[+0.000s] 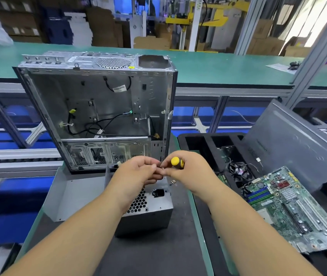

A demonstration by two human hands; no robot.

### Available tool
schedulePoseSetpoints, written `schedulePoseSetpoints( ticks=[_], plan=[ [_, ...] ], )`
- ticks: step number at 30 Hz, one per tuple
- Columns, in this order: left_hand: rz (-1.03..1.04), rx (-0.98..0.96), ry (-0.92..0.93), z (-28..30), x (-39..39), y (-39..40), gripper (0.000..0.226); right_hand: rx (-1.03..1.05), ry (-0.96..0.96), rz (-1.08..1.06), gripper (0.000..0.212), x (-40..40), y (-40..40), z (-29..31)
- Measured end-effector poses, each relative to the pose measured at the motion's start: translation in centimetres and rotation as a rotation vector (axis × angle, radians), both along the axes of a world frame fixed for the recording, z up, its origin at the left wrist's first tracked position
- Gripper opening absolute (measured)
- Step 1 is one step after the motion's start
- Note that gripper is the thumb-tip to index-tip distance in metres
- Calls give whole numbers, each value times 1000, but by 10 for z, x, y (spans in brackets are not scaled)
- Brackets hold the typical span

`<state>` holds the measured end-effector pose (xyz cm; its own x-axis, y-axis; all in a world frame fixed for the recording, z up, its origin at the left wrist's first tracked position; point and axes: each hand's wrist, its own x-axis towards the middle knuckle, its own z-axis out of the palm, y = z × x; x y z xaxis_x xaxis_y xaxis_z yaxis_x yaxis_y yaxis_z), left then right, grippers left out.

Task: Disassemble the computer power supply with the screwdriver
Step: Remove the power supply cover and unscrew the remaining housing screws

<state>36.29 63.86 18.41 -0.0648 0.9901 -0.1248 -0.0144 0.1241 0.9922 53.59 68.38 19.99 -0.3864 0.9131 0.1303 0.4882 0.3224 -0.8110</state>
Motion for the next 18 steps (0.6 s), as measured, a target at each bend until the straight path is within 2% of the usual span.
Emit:
schedulePoseSetpoints(
  ticks=[4, 7, 10, 14, 18],
  plan=[
    [148, 85, 357, -7, -8, -6, 17, -31, -251, -149, 12, 8, 30, -31],
    [228, 89, 412, -13, -17, -15, 21, -104, -462, -213, 8, 14, 56, -63],
    [283, 102, 538, -19, -28, -24, 20, -165, -621, -198, 13, 14, 74, -94],
    [377, 117, 659, -28, -41, -35, 22, -186, -706, -180, 13, 8, 88, -121],
    [421, 11, 610, -40, -51, -41, 24, -184, -708, -173, 21, 7, 95, -133]
  ],
)
